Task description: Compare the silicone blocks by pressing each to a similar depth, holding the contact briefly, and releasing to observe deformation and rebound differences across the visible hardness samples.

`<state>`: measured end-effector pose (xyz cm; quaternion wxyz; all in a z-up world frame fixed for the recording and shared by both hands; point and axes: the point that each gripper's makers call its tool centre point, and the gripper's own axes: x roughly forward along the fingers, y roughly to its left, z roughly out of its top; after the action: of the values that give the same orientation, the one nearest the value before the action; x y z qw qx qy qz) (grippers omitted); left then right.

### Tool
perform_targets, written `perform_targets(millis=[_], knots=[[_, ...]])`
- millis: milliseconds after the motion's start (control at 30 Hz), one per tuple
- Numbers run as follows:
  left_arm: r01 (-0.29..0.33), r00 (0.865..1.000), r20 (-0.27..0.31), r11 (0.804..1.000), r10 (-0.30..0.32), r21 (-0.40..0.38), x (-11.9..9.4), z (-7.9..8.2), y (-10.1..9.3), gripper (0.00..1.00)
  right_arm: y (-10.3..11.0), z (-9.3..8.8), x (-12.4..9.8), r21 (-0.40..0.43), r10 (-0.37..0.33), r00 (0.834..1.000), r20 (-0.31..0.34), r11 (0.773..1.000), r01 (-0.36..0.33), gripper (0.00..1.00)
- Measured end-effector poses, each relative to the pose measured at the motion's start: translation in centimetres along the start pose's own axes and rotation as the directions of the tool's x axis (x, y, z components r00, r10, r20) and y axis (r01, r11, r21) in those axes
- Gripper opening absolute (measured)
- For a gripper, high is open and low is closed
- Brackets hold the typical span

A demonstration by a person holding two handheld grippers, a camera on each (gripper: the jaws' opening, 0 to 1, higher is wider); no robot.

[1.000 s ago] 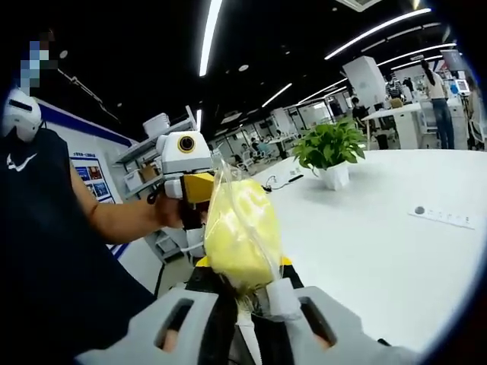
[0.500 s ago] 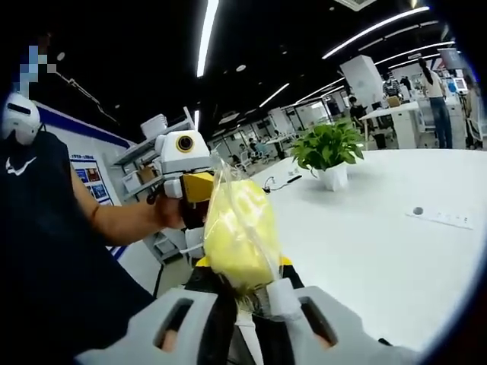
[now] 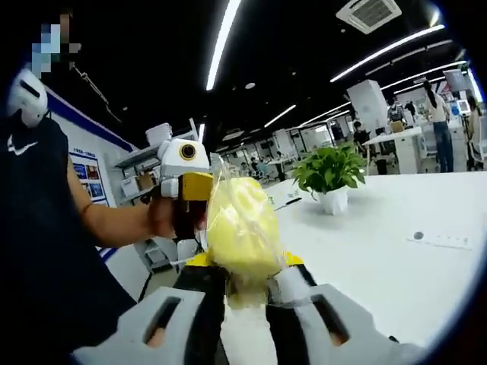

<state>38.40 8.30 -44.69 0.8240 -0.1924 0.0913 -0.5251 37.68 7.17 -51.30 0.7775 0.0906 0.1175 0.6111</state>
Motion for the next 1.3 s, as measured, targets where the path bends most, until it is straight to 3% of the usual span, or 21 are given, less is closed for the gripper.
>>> perform_targets(millis=[67,133,167,200,367,400,500,567,633,700,733,767,833,933,1133,1300], knots=[[-0.014,1.0,0.004,1.0,0.014,-0.021,-0.2,0.2,0.6,0.0,-1.4,-0.1,-0.1,-0.067,-0.069,0.997,0.014,0.995,0.07,0.59],[-0.028,1.0,0.005,0.999,0.028,-0.02,-0.6,0.4,1.1,0.0,-2.3,-0.3,-0.3,-0.001,-0.117,0.993,0.023,0.993,0.118,0.93],[-0.035,0.999,0.005,0.999,0.035,-0.017,-0.8,0.5,1.4,0.0,-3.5,-0.5,-0.8,0.004,-0.171,0.985,0.026,0.985,0.171,0.95],[-0.038,0.999,0.009,0.999,0.038,-0.02,-0.9,0.5,1.5,0.0,-3.5,-0.5,-1.0,-0.006,-0.161,0.986,0.038,0.987,0.161,0.97],[-0.041,0.998,0.034,0.998,0.043,-0.054,-1.4,0.9,2.1,0.0,-5.8,0.1,-3.3,-0.023,-0.272,0.958,0.097,0.961,0.275,0.97],[-0.047,0.998,0.034,0.997,0.05,-0.061,-1.5,0.8,2.3,0.0,-6.5,0.3,-4.0,-0.042,-0.311,0.944,0.11,0.948,0.317,0.97],[-0.07,0.997,0.03,0.993,0.073,-0.096,-1.6,0.4,3.2,0.0,-8.7,-0.8,-6.2,-0.014,-0.418,0.906,0.06,0.908,0.419,0.97],[-0.078,0.996,0.029,0.991,0.081,-0.112,-1.6,0.2,3.5,0.0,-9.1,-1.5,-7.3,0.008,-0.433,0.901,0.036,0.901,0.433,0.97],[-0.083,0.996,0.029,0.988,0.088,-0.128,-1.6,-0.1,3.9,0.0,-9.9,-1.9,-8.3,-0.017,-0.477,0.878,0.033,0.878,0.478,0.97],[-0.089,0.995,0.03,0.986,0.094,-0.144,-1.6,-0.3,4.1,0.0,-9.8,-2.9,-8.9,-0.05,-0.474,0.88,0.007,0.879,0.474,0.97],[-0.091,0.995,0.03,0.983,0.097,-0.159,-1.6,-0.4,4.3,0.0,-10.0,-3.9,-9.6,-0.121,-0.487,0.873,-0.002,0.867,0.483,0.97],[-0.095,0.994,0.034,0.981,0.102,-0.168,-1.7,-0.5,4.5,0.0,-10.1,-4.1,-9.9,-0.13,-0.497,0.868,-0.001,0.861,0.492,0.97],[-0.095,0.994,0.04,0.976,0.104,-0.196,-1.7,-0.7,4.9,0.0,-10.2,-5.8,-10.8,-0.087,-0.501,0.865,-0.027,0.863,0.497,0.97],[-0.098,0.993,0.037,0.972,0.108,-0.213,-1.7,-1.3,5.2,0.0,-10.2,-8.4,-12.6,-0.093,-0.526,0.848,-0.064,0.849,0.519,0.97],[-0.103,0.993,0.028,0.957,0.114,-0.272,-1.9,-2.7,5.9,0.0,-9.1,-11.4,-15.0,-0.095,-0.536,0.835,-0.121,0.844,0.528,0.97],[-0.104,0.992,0.033,0.941,0.121,-0.321,-2.0,-3.7,6.3,0.0,-9.1,-13.4,-17.0,-0.1,-0.568,0.805,-0.172,0.823,0.56,0.97]])
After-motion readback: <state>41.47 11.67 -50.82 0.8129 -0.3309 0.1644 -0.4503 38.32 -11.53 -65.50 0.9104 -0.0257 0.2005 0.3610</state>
